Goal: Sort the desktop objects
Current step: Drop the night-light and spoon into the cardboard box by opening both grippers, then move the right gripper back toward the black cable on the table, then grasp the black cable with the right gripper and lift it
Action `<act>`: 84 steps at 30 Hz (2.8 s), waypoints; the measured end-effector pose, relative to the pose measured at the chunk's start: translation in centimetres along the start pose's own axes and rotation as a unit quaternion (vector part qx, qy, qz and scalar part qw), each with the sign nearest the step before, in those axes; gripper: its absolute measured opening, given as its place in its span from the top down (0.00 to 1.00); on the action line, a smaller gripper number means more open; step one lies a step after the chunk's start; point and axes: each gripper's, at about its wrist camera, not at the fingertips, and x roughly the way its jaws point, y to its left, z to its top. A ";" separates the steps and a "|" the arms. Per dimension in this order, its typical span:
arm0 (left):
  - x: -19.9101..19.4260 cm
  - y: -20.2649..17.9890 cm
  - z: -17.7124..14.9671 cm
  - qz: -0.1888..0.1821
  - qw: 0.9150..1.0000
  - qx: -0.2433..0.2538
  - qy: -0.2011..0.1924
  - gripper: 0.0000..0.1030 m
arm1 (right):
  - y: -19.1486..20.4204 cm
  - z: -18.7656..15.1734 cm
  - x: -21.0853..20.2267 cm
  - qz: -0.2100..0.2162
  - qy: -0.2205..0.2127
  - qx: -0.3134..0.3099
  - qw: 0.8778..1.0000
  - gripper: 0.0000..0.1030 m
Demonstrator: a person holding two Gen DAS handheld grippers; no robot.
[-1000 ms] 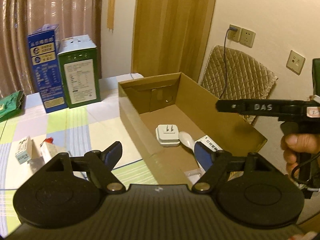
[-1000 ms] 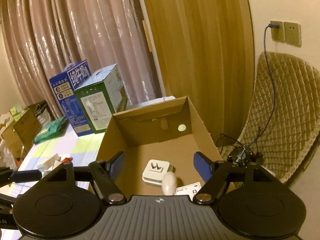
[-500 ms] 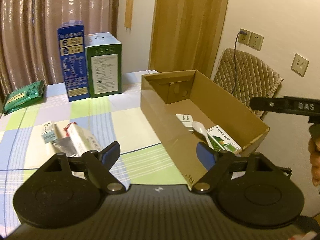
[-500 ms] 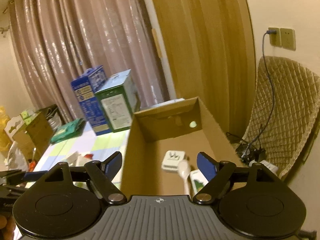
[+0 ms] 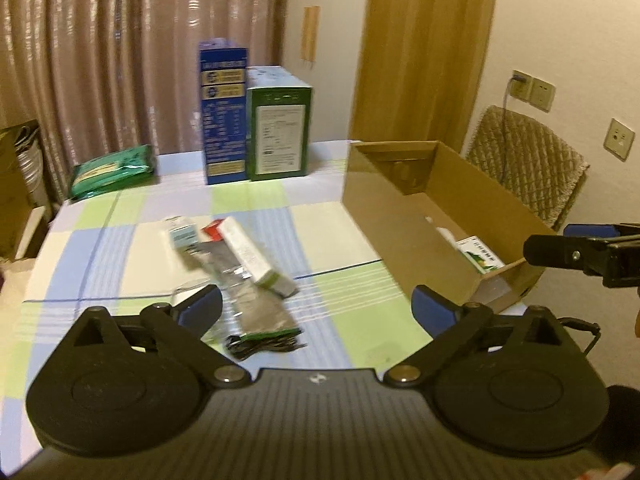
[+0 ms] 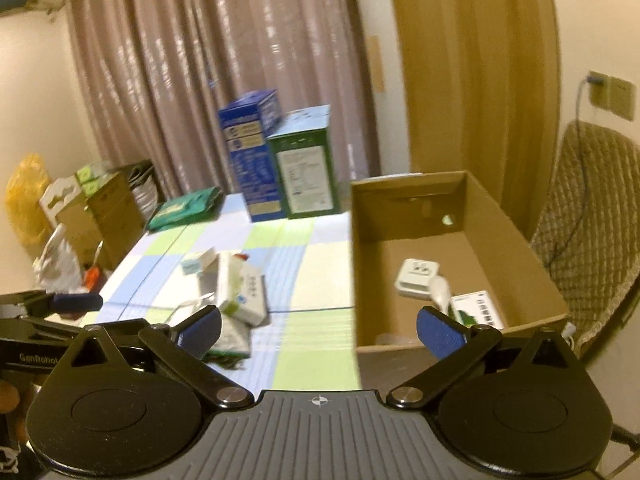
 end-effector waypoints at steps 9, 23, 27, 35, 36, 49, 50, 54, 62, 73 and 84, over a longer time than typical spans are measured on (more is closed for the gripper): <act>-2.7 5.0 -2.9 0.045 0.999 -0.016 0.013 0.01 | 4.0 -2.1 1.5 0.027 0.024 -0.025 0.999 0.02; -1.7 9.4 -3.8 0.062 0.997 -0.024 0.030 0.01 | 6.1 -4.1 4.2 0.040 0.056 -0.041 0.997 0.02; -0.4 9.8 -3.8 0.064 0.997 -0.018 0.036 0.01 | 6.4 -4.4 5.4 0.040 0.062 -0.045 0.996 0.02; 2.7 11.0 -5.1 0.061 0.996 -0.016 0.065 0.01 | 6.8 -5.4 8.1 0.041 0.085 -0.049 0.994 0.02; 3.0 11.1 -5.2 0.062 0.996 -0.014 0.066 0.01 | 7.0 -5.6 8.5 0.042 0.088 -0.053 0.994 0.02; 7.6 12.7 -5.2 0.054 0.996 0.007 0.074 0.01 | 8.3 -7.4 14.2 0.082 0.100 -0.116 0.985 0.02; 8.1 12.8 -5.3 0.053 0.996 0.009 0.076 0.01 | 8.2 -7.5 14.8 0.085 0.101 -0.119 0.984 0.02; 9.9 13.3 -5.6 0.048 0.995 0.018 0.083 0.01 | 8.0 -7.9 17.1 0.088 0.107 -0.141 0.980 0.02; 11.8 14.7 -5.8 0.040 0.995 0.009 0.094 0.01 | 7.8 -8.5 22.3 0.116 0.128 -0.180 0.968 0.21; 12.9 14.8 -5.6 0.041 0.994 0.022 0.100 0.01 | 8.1 -8.7 25.7 0.115 0.133 -0.185 0.967 0.39; 13.1 14.6 -6.0 0.040 0.993 0.027 0.107 0.01 | 7.3 -8.4 24.6 0.056 0.131 -0.155 0.978 0.71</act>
